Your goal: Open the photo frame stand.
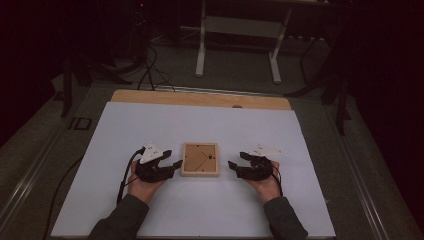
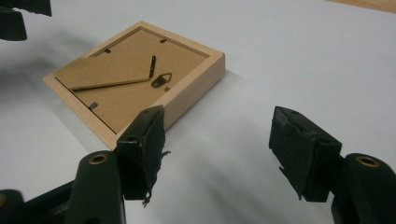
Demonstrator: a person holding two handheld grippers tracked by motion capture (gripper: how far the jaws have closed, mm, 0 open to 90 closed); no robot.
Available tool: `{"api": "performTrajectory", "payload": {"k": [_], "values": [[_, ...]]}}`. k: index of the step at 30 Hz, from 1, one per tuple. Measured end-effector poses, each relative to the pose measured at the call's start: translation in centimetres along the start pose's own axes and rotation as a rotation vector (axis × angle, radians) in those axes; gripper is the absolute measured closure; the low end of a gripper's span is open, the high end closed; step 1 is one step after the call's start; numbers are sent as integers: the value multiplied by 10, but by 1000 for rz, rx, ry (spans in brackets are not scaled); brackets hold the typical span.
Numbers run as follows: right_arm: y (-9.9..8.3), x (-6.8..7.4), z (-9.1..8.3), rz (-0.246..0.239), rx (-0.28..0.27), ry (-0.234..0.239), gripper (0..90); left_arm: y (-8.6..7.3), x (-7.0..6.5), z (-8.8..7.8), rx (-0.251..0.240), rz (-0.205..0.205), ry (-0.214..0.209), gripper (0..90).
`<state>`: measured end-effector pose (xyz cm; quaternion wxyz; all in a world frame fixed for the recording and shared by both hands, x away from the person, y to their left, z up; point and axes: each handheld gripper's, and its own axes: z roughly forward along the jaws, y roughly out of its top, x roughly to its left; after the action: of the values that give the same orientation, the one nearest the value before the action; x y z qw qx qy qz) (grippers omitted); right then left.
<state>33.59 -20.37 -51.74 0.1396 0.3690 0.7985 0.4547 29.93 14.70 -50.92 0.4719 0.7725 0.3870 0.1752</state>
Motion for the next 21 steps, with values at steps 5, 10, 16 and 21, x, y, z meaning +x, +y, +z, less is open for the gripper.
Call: {"api": "performTrajectory", "payload": {"k": [5, 10, 16, 21], "values": [[-1, -1, 1, 5, 4, 0, 351, 7, -5, 5, 46, 5, -27, 428], [0, 0, 3, -2, 10, 5, 355, 16, -11, 14, 77, 32, -47, 428], [-1, 1, 4, -2, 14, 9, 356, 26, -15, 29, 135, 56, -63, 431], [0, 1, 3, -2, 11, 12, 359, 30, -19, 40, 184, 66, -76, 435]]}}
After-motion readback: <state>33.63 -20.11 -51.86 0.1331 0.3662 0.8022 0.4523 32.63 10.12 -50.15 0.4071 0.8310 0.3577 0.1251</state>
